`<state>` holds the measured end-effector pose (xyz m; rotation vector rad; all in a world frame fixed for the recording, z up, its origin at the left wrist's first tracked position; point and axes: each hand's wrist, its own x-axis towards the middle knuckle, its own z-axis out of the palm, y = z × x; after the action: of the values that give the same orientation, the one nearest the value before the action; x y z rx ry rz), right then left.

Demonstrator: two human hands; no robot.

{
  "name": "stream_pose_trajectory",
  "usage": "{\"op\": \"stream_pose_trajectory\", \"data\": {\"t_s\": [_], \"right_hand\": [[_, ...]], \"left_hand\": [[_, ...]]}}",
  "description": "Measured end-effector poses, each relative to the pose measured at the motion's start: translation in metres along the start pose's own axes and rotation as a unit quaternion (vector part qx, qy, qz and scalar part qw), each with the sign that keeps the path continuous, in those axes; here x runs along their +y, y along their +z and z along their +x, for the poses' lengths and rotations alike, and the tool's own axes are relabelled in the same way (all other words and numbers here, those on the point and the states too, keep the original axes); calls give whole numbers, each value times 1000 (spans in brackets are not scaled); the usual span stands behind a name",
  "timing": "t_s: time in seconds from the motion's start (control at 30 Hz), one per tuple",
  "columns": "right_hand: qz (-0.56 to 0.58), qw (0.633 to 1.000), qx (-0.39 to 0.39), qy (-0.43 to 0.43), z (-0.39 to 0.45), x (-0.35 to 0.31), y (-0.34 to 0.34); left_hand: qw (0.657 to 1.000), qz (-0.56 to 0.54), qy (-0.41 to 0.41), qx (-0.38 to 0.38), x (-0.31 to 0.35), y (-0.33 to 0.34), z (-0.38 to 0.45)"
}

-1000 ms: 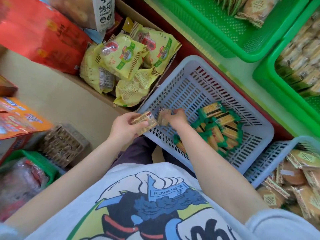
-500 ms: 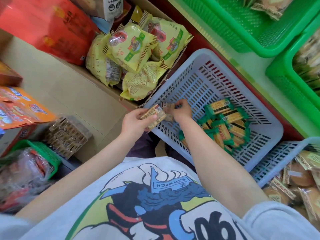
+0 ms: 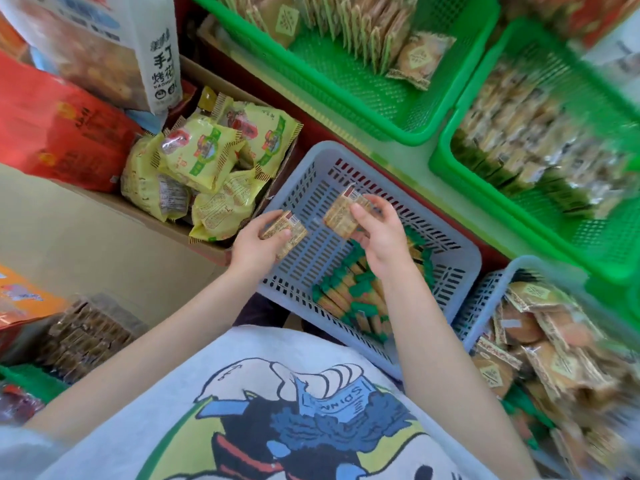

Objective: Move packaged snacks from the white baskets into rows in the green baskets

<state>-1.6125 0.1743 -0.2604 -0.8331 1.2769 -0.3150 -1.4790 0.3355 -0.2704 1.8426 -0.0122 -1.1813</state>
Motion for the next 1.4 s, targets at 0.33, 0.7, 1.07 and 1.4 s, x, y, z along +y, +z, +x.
{"op": "stream_pose_trajectory", "data": {"t_s": [0.33, 0.7, 1.07, 1.4], "right_hand": [[68, 988, 30, -132, -66, -65, -97], [34, 996, 43, -65, -86, -82, -207], [45, 974, 179, -133, -19, -154, -303], [-178, 957, 220, 55, 116, -148, -281]], "left_hand": [[978, 4, 54, -203, 103, 144, -37], [935, 97, 87, -331, 127, 268, -73], [792, 500, 344, -60, 126, 345, -4], [678, 644, 345, -82, 107, 338, 19]]}}
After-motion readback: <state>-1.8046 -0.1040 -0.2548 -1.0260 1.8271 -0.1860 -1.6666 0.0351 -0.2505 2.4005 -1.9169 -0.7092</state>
